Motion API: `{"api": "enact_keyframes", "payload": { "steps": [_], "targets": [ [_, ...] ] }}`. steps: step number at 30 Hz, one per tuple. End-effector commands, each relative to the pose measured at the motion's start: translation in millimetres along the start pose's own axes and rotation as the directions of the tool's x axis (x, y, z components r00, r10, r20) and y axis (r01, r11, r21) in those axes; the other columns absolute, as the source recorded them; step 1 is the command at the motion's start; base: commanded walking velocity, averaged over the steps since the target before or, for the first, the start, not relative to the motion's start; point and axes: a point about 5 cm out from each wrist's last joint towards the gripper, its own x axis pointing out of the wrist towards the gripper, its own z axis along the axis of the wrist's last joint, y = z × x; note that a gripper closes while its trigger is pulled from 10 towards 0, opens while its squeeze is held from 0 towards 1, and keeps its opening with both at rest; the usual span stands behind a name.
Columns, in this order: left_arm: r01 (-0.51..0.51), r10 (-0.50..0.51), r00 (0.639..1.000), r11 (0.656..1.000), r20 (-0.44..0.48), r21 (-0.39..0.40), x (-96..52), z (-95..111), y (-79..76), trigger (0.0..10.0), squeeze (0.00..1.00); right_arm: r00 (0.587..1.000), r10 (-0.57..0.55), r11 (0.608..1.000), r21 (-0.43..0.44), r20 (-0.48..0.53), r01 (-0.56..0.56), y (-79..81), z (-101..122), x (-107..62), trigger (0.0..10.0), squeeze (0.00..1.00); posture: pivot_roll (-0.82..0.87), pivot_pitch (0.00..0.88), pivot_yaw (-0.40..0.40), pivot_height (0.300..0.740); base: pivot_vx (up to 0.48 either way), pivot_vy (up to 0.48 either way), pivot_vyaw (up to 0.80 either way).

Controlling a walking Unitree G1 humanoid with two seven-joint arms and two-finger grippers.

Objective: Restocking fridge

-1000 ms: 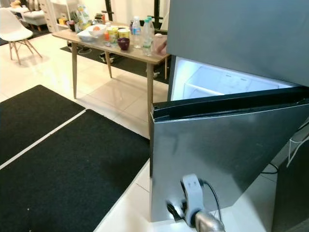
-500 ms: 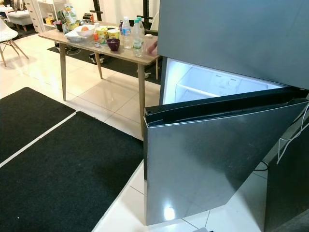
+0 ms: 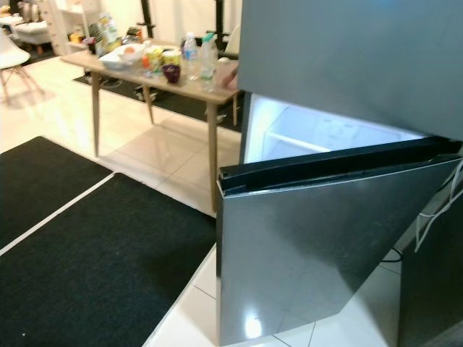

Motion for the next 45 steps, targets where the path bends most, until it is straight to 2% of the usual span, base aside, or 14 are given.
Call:
{"api": "enact_keyframes", "payload": {
  "steps": [1, 23, 26, 27, 30, 31, 32, 33, 34, 36, 37, 38, 43, 45],
  "targets": [
    [0.001, -0.001, 1.0, 1.0, 0.0, 0.01, -0.2, -0.5, 0.4, 10.0, 0.0, 1.0, -0.011, 1.0, -0.001, -0.016, 0.011, -2.3, -5.3, -0.9, 10.0, 0.0, -0.04, 0.026, -0.002, 0.74, 0.289, 0.0, 0.0],
    [-0.016, 0.016, 1.0, 1.0, 0.008, 0.011, -0.1, 1.9, 1.9, 10.0, 0.0, 0.999, -0.014, 1.0, -0.003, -0.029, 0.014, -2.3, -9.4, -1.4, 10.0, 0.0, -0.04, 0.013, -0.001, 0.74, 0.214, 0.0, 0.0],
    [-0.014, 0.014, 1.0, 1.0, 0.008, 0.01, -0.1, 2.2, 1.7, 10.0, 0.0, 0.999, -0.021, 0.999, 0.029, -0.028, 0.021, -2.7, -10.1, -1.5, 10.0, 0.0, -0.04, 0.018, 0.0, 0.74, 0.0, 0.0, 0.0],
    [-0.013, 0.013, 1.0, 1.0, 0.009, 0.005, 0.0, 2.2, 1.4, 10.0, 0.0, 0.999, -0.033, 0.993, 0.113, -0.008, 0.034, -4.1, -9.1, -1.6, 10.0, 0.0, -0.04, 0.018, 0.0, 0.74, 0.0, 0.0, 0.0],
    [-0.011, 0.011, 1.0, 1.0, 0.008, 0.003, 0.0, 2.1, 1.1, 10.0, 0.0, 0.998, -0.065, 0.964, 0.259, 0.028, 0.055, -9.4, -5.9, -2.2, 10.0, 0.0, -0.04, 0.02, -0.001, 0.74, 0.0, 0.0, 0.0],
    [-0.011, 0.011, 1.0, 1.0, 0.008, 0.003, 0.0, 2.1, 1.1, 10.0, 0.0, 0.998, -0.065, 0.964, 0.259, 0.028, 0.055, -9.4, -5.9, -2.2, 10.0, 0.0, -0.04, 0.02, -0.001, 0.74, 0.0, 0.0, 0.0],
    [-0.01, 0.01, 1.0, 1.0, 0.007, 0.002, 0.0, 1.7, 0.8, 10.0, 0.0, 0.992, -0.112, 0.921, 0.381, 0.057, 0.082, -18.2, -3.6, -3.7, 10.0, 0.0, -0.04, 0.022, -0.001, 0.74, 0.0, 0.0, 0.0],
    [-0.01, 0.01, 1.0, 1.0, 0.006, 0.002, 0.0, 1.6, 0.7, 10.0, 0.0, 0.988, -0.135, 0.894, 0.439, 0.071, 0.091, -22.6, -2.6, -4.6, 10.0, 0.0, -0.04, 0.022, -0.001, 0.74, 0.0, 0.0, 0.0],
    [-0.01, 0.01, 1.0, 1.0, 0.006, 0.002, 0.0, 1.6, 0.7, 10.0, 0.0, 0.988, -0.135, 0.894, 0.439, 0.071, 0.091, -22.6, -2.6, -4.6, 10.0, 0.0, -0.04, 0.022, -0.001, 0.74, 0.0, 0.0, 0.0],
    [-0.008, 0.008, 1.0, 1.0, 0.005, 0.003, 0.1, 1.1, 0.4, 10.0, 0.0, 0.977, -0.167, 0.828, 0.558, 0.134, 0.065, -31.7, 4.1, -6.6, 10.0, 0.0, -0.04, 0.024, -0.001, 0.74, 0.0, 0.0, 0.0],
    [-0.008, 0.008, 1.0, 1.0, 0.005, 0.003, 0.1, 1.1, 0.4, 10.0, 0.0, 0.977, -0.167, 0.828, 0.558, 0.134, 0.065, -31.7, 4.1, -6.6, 10.0, 0.0, -0.04, 0.024, -0.001, 0.74, 0.0, 0.0, 0.0],
    [-0.005, 0.005, 1.0, 1.0, 0.003, 0.006, 0.1, 0.7, 0.1, 10.0, 0.0, 0.96, -0.169, 0.783, 0.622, 0.222, -0.006, -36.2, 15.0, -8.0, 10.0, 0.0, -0.04, 0.026, 0.0, 0.74, 0.0, 0.0, 0.0],
    [-0.001, 0.001, 1.0, 1.0, 0.0, 0.013, 0.1, 0.4, -0.4, 10.0, 0.0, 0.896, -0.14, 0.711, 0.673, 0.422, -0.206, -42.9, 46.8, -11.7, 10.0, 0.0, -0.05, 0.026, 0.003, 0.74, 0.0, 0.0, 0.0],
    [0.0, 0.0, 1.0, 1.0, 0.0, 0.016, 0.2, 0.4, -0.8, 10.0, 0.0, 0.875, -0.139, 0.709, 0.663, 0.465, -0.24, -46.1, 55.7, -13.5, 10.0, 0.0, -0.05, 0.026, 0.003, 0.74, 0.0, 0.0, 0.0]
  ]
}}
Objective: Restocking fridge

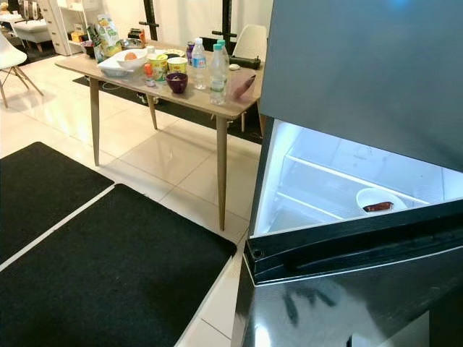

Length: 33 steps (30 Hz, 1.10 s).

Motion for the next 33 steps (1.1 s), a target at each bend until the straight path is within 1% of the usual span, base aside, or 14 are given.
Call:
{"api": "enact_keyframes", "payload": {
  "steps": [1, 7, 9, 13, 14, 19, 20, 23, 26, 28, 30, 31, 32, 33],
  "targets": [
    [-0.001, 0.001, 1.0, 1.0, -0.016, 0.005, -0.3, -4.1, 0.3, 10.0, 0.0, 0.996, 0.05, 0.999, 0.017, 0.069, -0.052, 5.2, 14.4, 3.3, 10.0, 0.0, -0.05, 0.027, 0.003, 0.74, 0.0, 0.0, 0.0],
    [-0.001, 0.001, 1.0, 1.0, -0.02, 0.012, -0.5, -5.0, 0.5, 10.0, 0.0, 0.969, 0.16, 0.987, -0.024, 0.189, -0.158, 24.6, 57.1, 13.7, 10.0, 0.0, -0.04, 0.037, 0.002, 0.74, 0.0, 0.0, 0.0],
    [-0.003, 0.004, 1.0, 1.0, -0.024, 0.014, -0.8, -7.1, 1.3, 10.0, 0.0, 0.943, 0.236, 0.972, -0.074, 0.236, -0.225, 40.8, 79.1, 18.6, 10.0, 0.0, -0.04, 0.042, 0.001, 0.74, 0.0, 0.0, 0.0],
    [-0.01, 0.01, 1.0, 1.0, -0.029, 0.006, -1.4, -10.2, 2.6, 10.0, 0.0, 0.863, 0.384, 0.921, -0.2, 0.329, -0.333, 87.7, 131.2, 25.8, 10.0, 0.0, -0.02, 0.048, -0.012, 0.74, 0.0, 0.0, 0.0],
    [-0.01, 0.01, 1.0, 1.0, -0.029, 0.006, -1.4, -10.2, 2.6, 10.0, 0.0, 0.863, 0.384, 0.921, -0.2, 0.329, -0.333, 87.7, 131.2, 25.8, 10.0, 0.0, -0.02, 0.048, -0.012, 0.74, 0.0, 0.0, 0.0],
    [-0.021, 0.02, 0.999, 1.0, -0.028, -0.006, -1.8, -11.9, 3.8, 10.0, 0.0, 0.703, 0.402, 0.916, -0.256, 0.586, -0.31, 147.3, 233.0, 9.6, 10.0, 0.0, -0.01, 0.046, -0.015, 0.74, 0.0, 0.0, 0.0],
    [-0.021, 0.02, 0.999, 1.0, -0.028, -0.006, -1.8, -11.9, 3.8, 10.0, 0.0, 0.703, 0.402, 0.916, -0.256, 0.586, -0.31, 147.3, 233.0, 9.6, 10.0, 0.0, -0.01, 0.046, -0.015, 0.74, 0.0, 0.0, 0.0],
    [-0.022, 0.022, 0.999, 1.0, -0.027, -0.015, -1.9, -12.9, 3.8, 10.0, 0.0, 0.626, 0.455, 0.89, -0.3, 0.633, -0.344, 168.4, 261.2, -2.8, 10.0, 0.0, 0.0, 0.045, -0.027, 0.74, 0.0, 0.0, 0.0],
    [-0.023, 0.022, 0.999, 1.0, -0.026, -0.018, -1.9, -13.2, 3.7, 10.0, 0.0, 0.613, 0.474, 0.88, -0.317, 0.631, -0.354, 172.4, 263.8, -4.4, 10.0, 0.0, 0.0, 0.045, -0.029, 0.74, 0.0, 0.0, 0.0],
    [-0.023, 0.023, 0.999, 0.999, -0.028, -0.025, -2.0, -14.8, 3.3, 10.0, 0.0, 0.675, 0.504, 0.862, -0.366, 0.539, -0.352, 170.7, 237.5, 7.1, 10.0, 0.0, 0.0, 0.047, -0.033, 0.74, 0.0, 0.0, 0.0],
    [-0.023, 0.023, 0.999, 0.999, -0.028, -0.025, -2.0, -14.8, 3.3, 10.0, 0.0, 0.675, 0.504, 0.862, -0.366, 0.539, -0.352, 170.7, 237.5, 7.1, 10.0, 0.0, 0.0, 0.047, -0.033, 0.74, 0.0, 0.0, 0.0],
    [-0.022, 0.021, 0.999, 0.999, -0.03, -0.026, -2.0, -16.0, 2.7, 10.0, 0.0, 0.729, 0.499, 0.858, -0.385, 0.469, -0.341, 164.7, 213.8, 16.1, 10.0, 0.0, 0.0, 0.047, -0.034, 0.74, 0.0, 0.0, 0.0],
    [-0.022, 0.021, 0.999, 0.999, -0.03, -0.026, -2.0, -16.0, 2.7, 10.0, 0.0, 0.729, 0.499, 0.858, -0.385, 0.469, -0.341, 164.7, 213.8, 16.1, 10.0, 0.0, 0.0, 0.047, -0.034, 0.74, 0.0, 0.0, 0.0],
    [-0.018, 0.017, 0.999, 0.999, -0.035, -0.026, -2.0, -17.6, 1.4, 10.0, 0.0, 0.806, 0.475, 0.855, -0.402, 0.353, -0.328, 151.1, 172.6, 27.6, 10.0, 0.0, -0.01, 0.049, -0.034, 0.74, 0.0, 0.0, 0.0]
  ]
}}
